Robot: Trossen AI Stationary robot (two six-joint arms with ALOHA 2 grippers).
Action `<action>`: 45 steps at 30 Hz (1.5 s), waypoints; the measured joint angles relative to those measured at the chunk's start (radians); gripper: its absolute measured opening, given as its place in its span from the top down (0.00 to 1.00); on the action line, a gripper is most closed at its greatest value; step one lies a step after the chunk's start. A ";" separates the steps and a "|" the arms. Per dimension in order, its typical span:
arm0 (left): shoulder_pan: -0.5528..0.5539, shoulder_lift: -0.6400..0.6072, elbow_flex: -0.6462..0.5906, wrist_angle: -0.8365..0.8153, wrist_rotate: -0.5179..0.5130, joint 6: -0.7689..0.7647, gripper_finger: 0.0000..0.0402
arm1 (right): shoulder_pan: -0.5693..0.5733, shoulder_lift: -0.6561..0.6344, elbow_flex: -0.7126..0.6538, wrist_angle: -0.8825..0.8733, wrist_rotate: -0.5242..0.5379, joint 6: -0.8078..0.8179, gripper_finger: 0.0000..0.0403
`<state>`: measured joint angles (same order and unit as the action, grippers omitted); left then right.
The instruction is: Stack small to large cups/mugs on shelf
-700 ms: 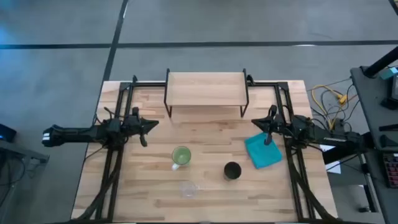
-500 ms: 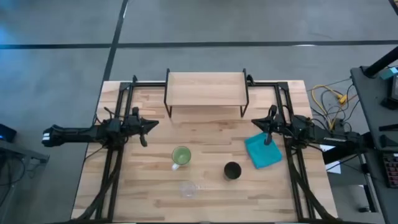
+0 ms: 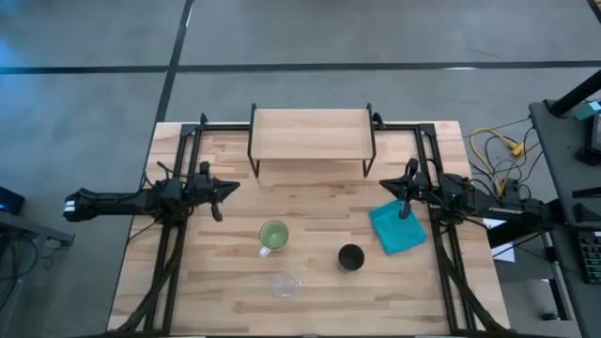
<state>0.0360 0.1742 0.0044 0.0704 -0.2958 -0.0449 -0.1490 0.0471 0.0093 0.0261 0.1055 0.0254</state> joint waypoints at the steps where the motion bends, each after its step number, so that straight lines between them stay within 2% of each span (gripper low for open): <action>1: 0.000 0.000 0.000 0.000 0.000 0.000 1.00 | 0.000 0.000 0.000 0.000 0.000 0.000 0.98; 42: 0.000 0.000 0.000 0.000 0.000 0.000 1.00 | 0.000 0.000 0.000 0.000 0.000 -0.008 0.98; 45: 0.000 0.000 0.000 0.000 0.000 0.000 1.00 | 0.000 0.000 0.000 0.000 0.000 0.032 0.98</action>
<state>0.0360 0.1742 0.0044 0.0704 -0.2955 -0.0449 -0.1490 0.0473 0.0095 0.0265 0.1055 0.0577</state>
